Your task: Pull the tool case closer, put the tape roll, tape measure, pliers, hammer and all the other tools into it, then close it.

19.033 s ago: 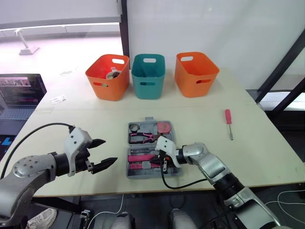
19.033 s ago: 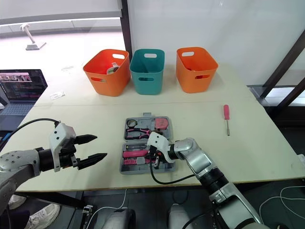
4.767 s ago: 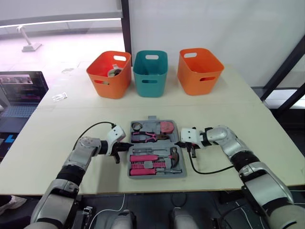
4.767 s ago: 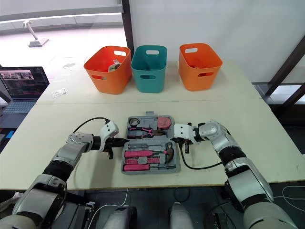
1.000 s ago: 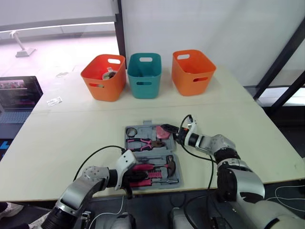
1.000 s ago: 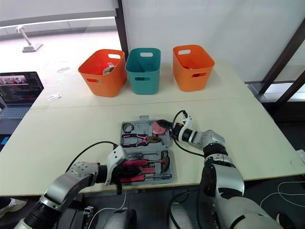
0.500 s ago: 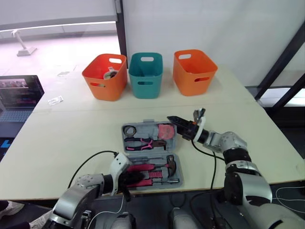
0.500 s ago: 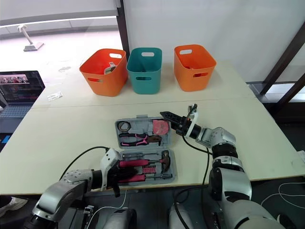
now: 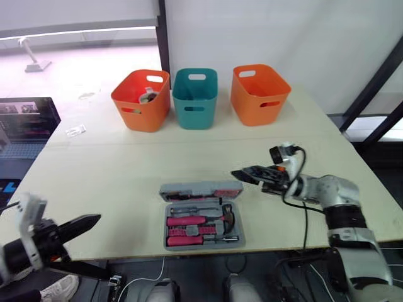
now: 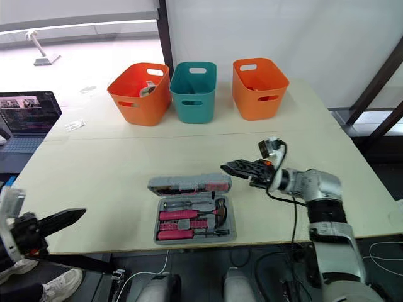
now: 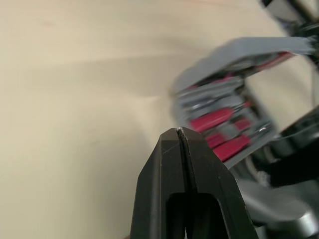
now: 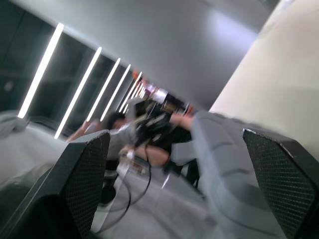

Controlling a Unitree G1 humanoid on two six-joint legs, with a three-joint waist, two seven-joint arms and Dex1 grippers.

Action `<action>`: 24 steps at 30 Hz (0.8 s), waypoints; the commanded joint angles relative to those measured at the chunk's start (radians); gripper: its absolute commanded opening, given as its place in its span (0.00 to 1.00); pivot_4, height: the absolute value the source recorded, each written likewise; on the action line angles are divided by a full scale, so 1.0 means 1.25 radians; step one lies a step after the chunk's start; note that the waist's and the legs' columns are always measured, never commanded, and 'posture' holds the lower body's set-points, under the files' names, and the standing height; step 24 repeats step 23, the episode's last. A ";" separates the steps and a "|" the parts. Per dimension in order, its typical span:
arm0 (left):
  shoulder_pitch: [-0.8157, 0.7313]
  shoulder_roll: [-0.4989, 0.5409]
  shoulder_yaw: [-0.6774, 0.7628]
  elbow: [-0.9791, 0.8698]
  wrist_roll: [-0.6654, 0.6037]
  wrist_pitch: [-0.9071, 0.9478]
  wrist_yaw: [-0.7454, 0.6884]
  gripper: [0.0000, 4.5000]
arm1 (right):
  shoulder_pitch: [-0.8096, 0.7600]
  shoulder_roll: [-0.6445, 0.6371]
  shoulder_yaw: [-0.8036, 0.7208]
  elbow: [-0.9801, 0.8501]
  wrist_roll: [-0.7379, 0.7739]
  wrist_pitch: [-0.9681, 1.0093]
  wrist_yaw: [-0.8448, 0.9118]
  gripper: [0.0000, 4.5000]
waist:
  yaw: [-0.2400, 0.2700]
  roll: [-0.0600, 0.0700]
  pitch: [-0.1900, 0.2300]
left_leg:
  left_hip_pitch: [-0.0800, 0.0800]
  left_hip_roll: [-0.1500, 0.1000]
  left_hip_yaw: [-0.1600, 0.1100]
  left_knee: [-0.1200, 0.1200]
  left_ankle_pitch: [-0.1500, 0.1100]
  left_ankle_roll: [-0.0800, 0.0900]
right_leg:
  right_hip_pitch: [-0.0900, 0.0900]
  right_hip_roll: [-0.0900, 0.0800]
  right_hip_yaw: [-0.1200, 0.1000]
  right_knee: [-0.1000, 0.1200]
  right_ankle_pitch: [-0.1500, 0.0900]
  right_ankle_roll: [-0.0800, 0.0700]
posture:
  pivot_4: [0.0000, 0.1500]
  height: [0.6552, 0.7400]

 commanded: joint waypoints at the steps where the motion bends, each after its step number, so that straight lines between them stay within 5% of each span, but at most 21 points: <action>1: -0.003 0.007 0.003 0.000 0.072 -0.091 0.003 0.00 | 0.035 -0.047 0.041 -0.088 0.007 -0.039 0.037 1.00 | 0.003 0.000 0.000 | 0.000 0.000 0.000 0.000 0.000 0.000 | 0.000 0.000 0.000 0.000 0.000 0.000 | 1.00 1.00; 10: -0.026 -0.006 -0.092 0.013 0.230 -0.270 0.025 0.00 | 0.169 -0.192 0.014 -0.162 -0.216 -0.579 0.002 1.00 | 0.008 -0.002 0.001 | -0.001 0.000 0.002 -0.001 0.000 0.000 | 0.000 0.000 0.000 -0.003 0.001 0.001 | 1.00 1.00; 18: -0.089 0.041 -0.117 0.095 0.262 -0.309 -0.007 0.00 | 0.174 -0.181 -0.012 -0.085 -0.297 -0.829 -0.095 1.00 | 0.002 -0.003 0.002 | 0.000 0.001 0.002 0.000 0.000 0.000 | 0.000 0.000 0.000 -0.003 0.001 0.001 | 1.00 1.00; 24: -0.109 0.072 -0.116 0.136 0.285 -0.322 -0.020 0.00 | 0.175 -0.168 -0.007 -0.092 -0.297 -0.863 -0.123 1.00 | 0.002 -0.003 0.002 | 0.000 0.001 0.002 0.000 0.000 0.000 | 0.001 0.000 0.000 -0.003 0.002 0.003 | 1.00 1.00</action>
